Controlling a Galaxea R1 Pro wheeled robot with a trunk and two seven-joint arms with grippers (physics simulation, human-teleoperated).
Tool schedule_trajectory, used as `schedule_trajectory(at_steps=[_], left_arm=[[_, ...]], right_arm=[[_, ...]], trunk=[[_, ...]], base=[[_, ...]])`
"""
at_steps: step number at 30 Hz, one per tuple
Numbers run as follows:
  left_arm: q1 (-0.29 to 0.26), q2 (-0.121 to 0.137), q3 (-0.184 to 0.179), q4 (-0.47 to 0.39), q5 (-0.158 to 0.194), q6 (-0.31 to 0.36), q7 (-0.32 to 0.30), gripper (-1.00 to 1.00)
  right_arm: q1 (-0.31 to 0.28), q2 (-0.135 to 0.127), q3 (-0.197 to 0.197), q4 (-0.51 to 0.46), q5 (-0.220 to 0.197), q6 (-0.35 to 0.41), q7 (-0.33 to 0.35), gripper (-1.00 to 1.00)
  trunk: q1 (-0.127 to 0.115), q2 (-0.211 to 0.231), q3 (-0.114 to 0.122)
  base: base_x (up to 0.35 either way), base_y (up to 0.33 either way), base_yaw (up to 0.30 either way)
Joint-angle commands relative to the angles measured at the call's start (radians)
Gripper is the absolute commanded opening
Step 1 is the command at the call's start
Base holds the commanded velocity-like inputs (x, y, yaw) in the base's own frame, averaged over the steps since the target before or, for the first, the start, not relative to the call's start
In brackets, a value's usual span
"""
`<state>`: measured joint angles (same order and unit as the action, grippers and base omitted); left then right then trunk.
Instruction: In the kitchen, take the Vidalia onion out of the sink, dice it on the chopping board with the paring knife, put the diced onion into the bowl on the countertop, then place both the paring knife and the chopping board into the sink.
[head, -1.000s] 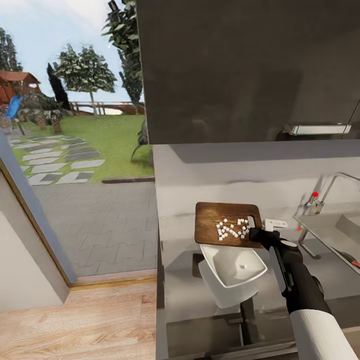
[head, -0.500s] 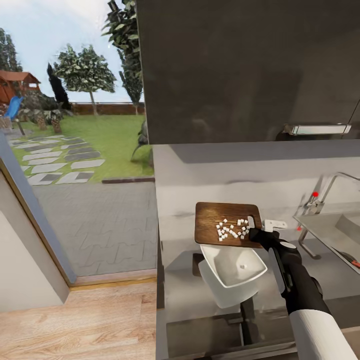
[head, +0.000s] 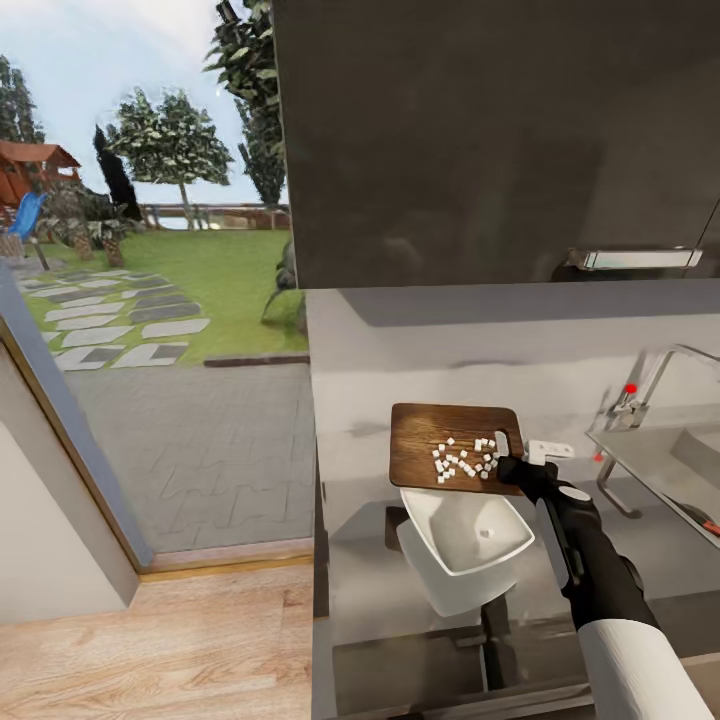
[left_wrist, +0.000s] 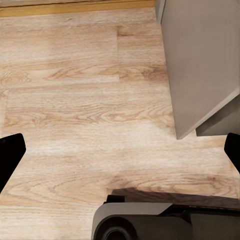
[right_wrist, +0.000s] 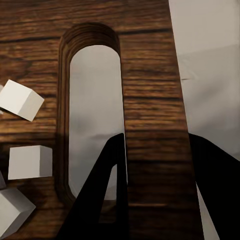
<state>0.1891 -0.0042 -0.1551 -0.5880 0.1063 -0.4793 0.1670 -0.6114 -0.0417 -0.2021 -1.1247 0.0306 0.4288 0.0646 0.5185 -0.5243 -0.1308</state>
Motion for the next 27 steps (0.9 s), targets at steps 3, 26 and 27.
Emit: schedule_trajectory(at_steps=[3,26,27], left_arm=[[0.0,0.001,-0.008,-0.001,0.01,-0.002,0.006,1.0],[0.0,0.001,-0.007,0.011,0.01,-0.002,0.006,1.0],[0.0,0.001,-0.007,0.011,0.01,-0.002,0.006,1.0]], right_arm=[[-0.001,0.0,-0.002,-0.001,0.003,0.004,0.006,-1.0],[-0.001,-0.003,-0.002,0.037,0.003,-0.071,0.006,-1.0],[-0.001,-0.003,-0.002,0.037,0.003,-0.071,0.006,-1.0]], trunk=[[0.0,-0.002,-0.002],[0.0,-0.002,-0.002],[0.0,-0.002,-0.002]], base=[[0.0,0.0,0.0],[0.0,0.0,0.0],[0.0,0.0,0.0]])
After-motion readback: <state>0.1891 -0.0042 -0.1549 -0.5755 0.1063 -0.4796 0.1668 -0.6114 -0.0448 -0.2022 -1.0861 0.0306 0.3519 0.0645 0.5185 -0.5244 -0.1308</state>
